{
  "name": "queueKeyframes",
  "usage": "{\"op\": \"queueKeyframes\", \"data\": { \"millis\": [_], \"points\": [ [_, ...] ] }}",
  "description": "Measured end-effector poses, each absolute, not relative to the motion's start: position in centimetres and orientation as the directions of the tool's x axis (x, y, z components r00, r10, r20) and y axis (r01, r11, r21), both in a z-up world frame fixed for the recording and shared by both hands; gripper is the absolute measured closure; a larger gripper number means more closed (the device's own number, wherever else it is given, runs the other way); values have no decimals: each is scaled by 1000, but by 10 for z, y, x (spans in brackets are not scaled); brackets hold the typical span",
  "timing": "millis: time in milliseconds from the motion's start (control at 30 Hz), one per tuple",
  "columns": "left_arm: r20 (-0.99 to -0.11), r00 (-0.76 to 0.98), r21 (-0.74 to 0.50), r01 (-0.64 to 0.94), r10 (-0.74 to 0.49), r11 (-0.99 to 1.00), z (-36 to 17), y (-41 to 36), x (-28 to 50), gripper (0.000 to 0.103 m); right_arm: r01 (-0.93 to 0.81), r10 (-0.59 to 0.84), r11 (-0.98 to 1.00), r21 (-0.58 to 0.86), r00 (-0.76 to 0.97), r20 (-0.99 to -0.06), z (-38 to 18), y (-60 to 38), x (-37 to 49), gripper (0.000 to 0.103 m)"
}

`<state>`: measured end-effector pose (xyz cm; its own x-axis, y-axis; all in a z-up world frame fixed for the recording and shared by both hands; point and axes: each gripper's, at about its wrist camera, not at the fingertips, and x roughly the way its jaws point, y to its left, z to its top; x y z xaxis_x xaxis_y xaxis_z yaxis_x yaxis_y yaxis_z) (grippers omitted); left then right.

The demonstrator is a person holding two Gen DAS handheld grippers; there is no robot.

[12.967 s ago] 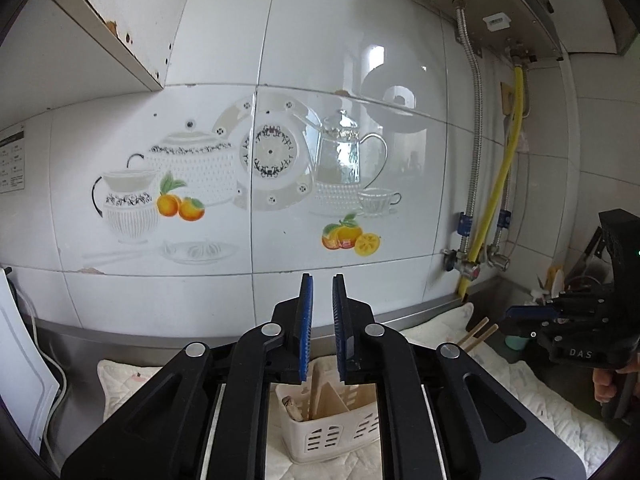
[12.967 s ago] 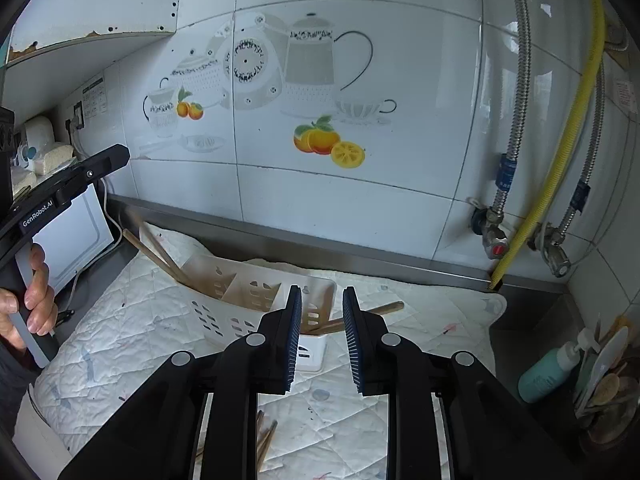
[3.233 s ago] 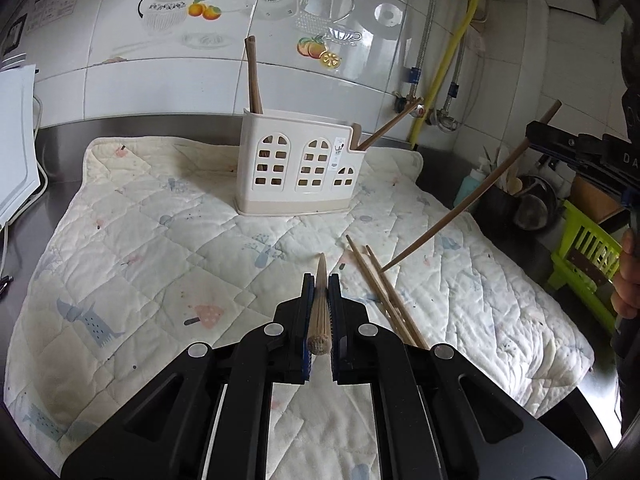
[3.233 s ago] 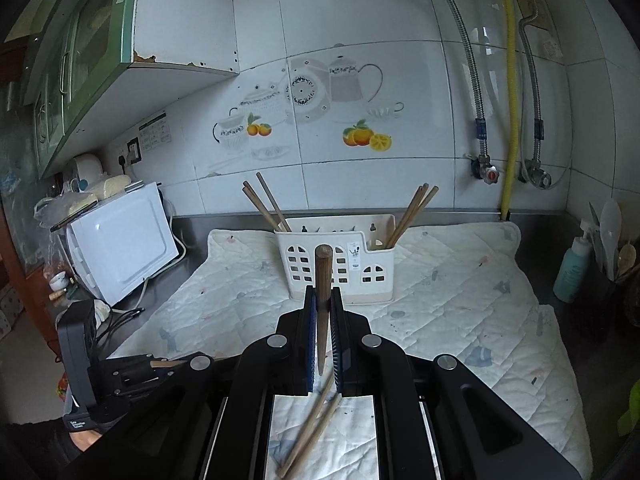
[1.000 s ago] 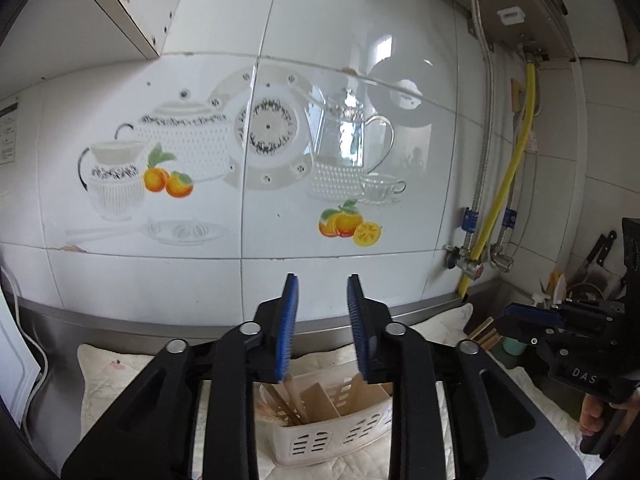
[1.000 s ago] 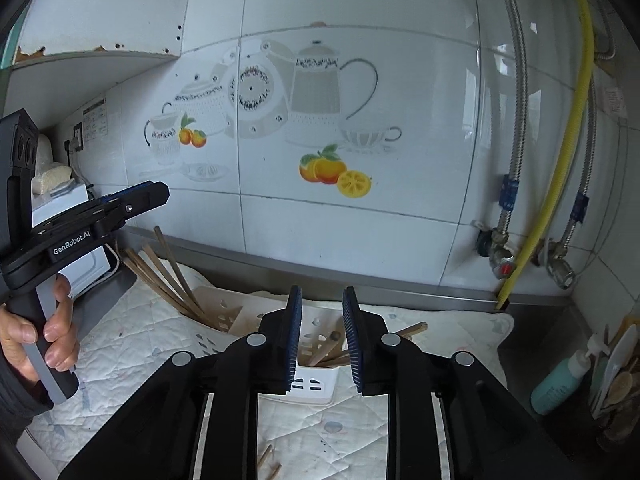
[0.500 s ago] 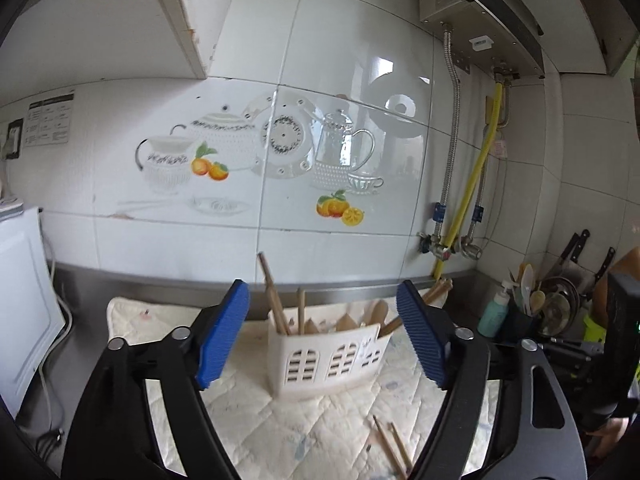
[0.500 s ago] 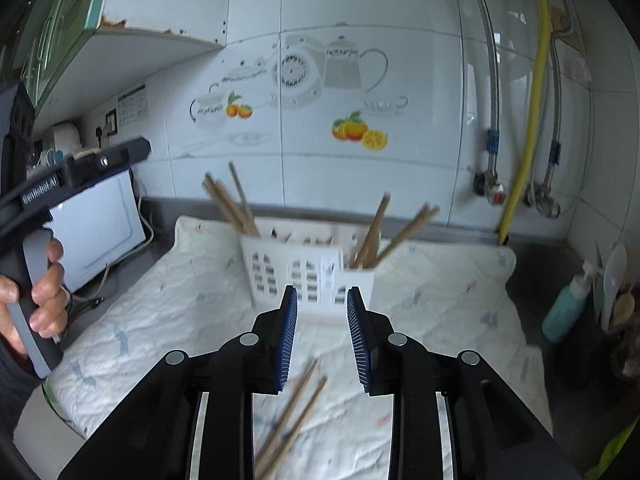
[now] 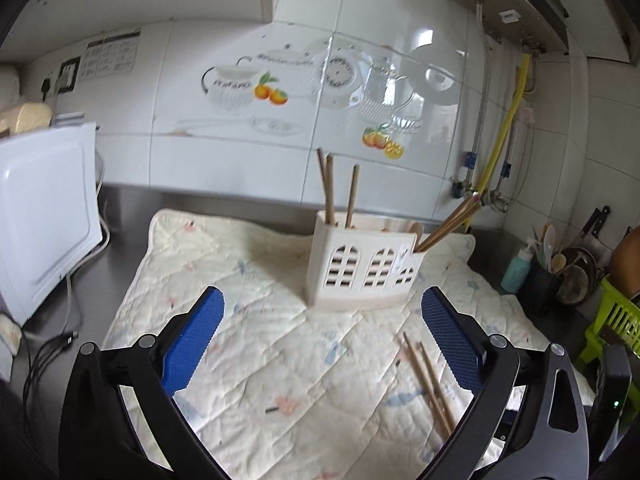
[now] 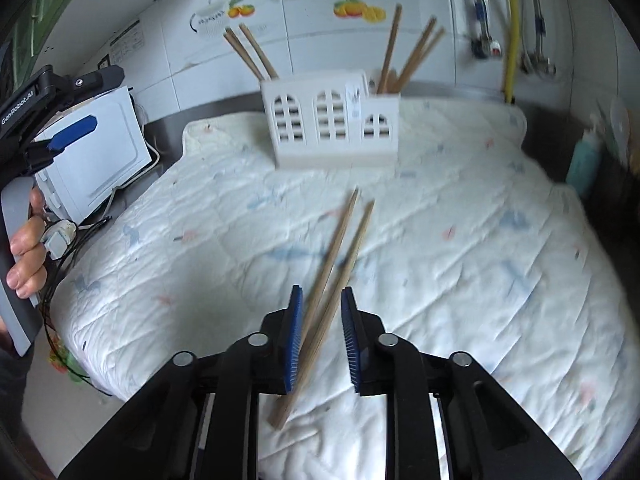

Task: Organize utensils
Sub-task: 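Return both grippers to the last two chopsticks on the mat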

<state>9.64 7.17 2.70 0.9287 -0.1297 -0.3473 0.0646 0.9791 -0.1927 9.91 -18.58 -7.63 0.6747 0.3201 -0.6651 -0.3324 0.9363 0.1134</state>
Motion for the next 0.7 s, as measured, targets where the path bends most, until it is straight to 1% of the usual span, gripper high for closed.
{"op": "queueKeyframes", "data": {
  "millis": [100,133,233,500,700],
  "points": [
    [-379,917,-210,44,-123,977,13,77,93,5,-308,297,945,110,667,-683,-91,-182,96,90],
    [-387,916,-204,31,-109,979,9,77,91,5,-302,310,943,137,658,-686,-95,-183,97,91],
    [-406,911,-169,3,-72,986,0,77,88,5,-281,310,946,159,653,-691,-100,-183,102,94],
    [-416,908,-147,-13,-50,989,-8,77,83,5,-246,284,956,161,637,-717,-106,-176,117,94],
    [-430,900,-161,-1,-69,987,-14,77,84,5,-235,275,959,158,633,-723,-109,-176,121,94]
  ]
}}
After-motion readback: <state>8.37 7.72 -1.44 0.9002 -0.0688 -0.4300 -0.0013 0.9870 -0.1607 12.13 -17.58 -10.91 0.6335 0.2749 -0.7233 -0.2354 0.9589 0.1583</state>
